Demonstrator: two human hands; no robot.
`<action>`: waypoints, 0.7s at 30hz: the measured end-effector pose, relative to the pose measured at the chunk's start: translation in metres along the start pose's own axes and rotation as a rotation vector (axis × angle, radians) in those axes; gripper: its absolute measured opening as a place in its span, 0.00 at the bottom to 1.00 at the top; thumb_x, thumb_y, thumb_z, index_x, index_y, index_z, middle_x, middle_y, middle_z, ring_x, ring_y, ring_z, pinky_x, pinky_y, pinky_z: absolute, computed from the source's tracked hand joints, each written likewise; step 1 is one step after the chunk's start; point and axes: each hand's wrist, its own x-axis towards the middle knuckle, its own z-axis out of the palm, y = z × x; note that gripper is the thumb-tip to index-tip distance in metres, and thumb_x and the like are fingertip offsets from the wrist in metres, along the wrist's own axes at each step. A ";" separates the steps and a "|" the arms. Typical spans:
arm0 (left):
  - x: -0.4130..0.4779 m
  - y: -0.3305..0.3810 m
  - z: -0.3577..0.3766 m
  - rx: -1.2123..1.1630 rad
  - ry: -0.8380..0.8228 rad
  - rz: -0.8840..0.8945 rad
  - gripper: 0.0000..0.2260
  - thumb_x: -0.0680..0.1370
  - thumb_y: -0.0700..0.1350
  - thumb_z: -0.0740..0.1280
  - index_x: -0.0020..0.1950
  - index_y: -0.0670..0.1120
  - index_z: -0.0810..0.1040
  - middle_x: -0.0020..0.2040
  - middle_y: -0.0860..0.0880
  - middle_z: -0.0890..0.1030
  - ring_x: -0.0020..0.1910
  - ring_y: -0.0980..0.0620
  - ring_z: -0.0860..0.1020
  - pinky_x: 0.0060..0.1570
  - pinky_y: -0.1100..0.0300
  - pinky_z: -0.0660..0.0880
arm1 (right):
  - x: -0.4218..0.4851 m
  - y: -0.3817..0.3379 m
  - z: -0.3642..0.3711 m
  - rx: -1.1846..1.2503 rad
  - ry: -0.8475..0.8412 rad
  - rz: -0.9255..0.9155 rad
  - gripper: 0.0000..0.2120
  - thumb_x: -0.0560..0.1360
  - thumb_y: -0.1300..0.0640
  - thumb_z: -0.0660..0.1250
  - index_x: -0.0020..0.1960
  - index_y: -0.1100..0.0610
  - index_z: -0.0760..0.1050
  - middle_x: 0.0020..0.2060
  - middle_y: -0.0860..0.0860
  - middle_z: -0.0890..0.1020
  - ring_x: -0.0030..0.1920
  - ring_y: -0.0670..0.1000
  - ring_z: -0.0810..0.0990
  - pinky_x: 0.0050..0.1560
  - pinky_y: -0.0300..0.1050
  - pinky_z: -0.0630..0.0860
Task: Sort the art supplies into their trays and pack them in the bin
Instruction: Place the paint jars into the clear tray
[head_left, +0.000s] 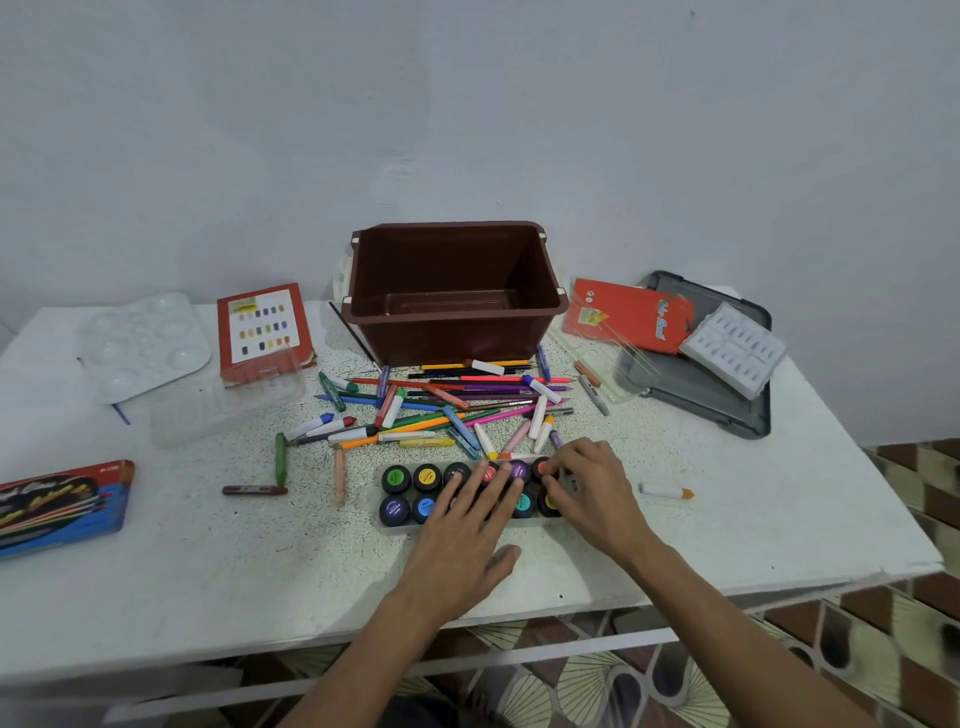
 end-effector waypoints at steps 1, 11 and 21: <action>0.000 0.000 0.000 -0.001 0.002 0.000 0.33 0.81 0.60 0.57 0.81 0.47 0.54 0.81 0.48 0.54 0.80 0.46 0.51 0.74 0.46 0.53 | 0.000 0.001 0.001 0.011 -0.005 0.004 0.05 0.72 0.60 0.74 0.47 0.56 0.81 0.44 0.50 0.79 0.45 0.48 0.70 0.45 0.43 0.65; 0.000 0.002 -0.001 -0.003 0.005 -0.002 0.32 0.80 0.59 0.58 0.80 0.46 0.55 0.81 0.47 0.55 0.79 0.46 0.52 0.74 0.46 0.53 | -0.020 -0.005 0.007 -0.101 0.100 -0.167 0.15 0.79 0.52 0.62 0.59 0.60 0.79 0.59 0.56 0.79 0.58 0.54 0.75 0.59 0.50 0.73; 0.001 0.000 0.000 -0.023 -0.003 -0.015 0.33 0.81 0.59 0.58 0.80 0.43 0.57 0.80 0.45 0.56 0.79 0.47 0.53 0.74 0.48 0.53 | -0.039 -0.014 0.019 -0.388 -0.182 -0.185 0.31 0.84 0.42 0.44 0.78 0.62 0.57 0.78 0.58 0.57 0.79 0.56 0.53 0.75 0.57 0.54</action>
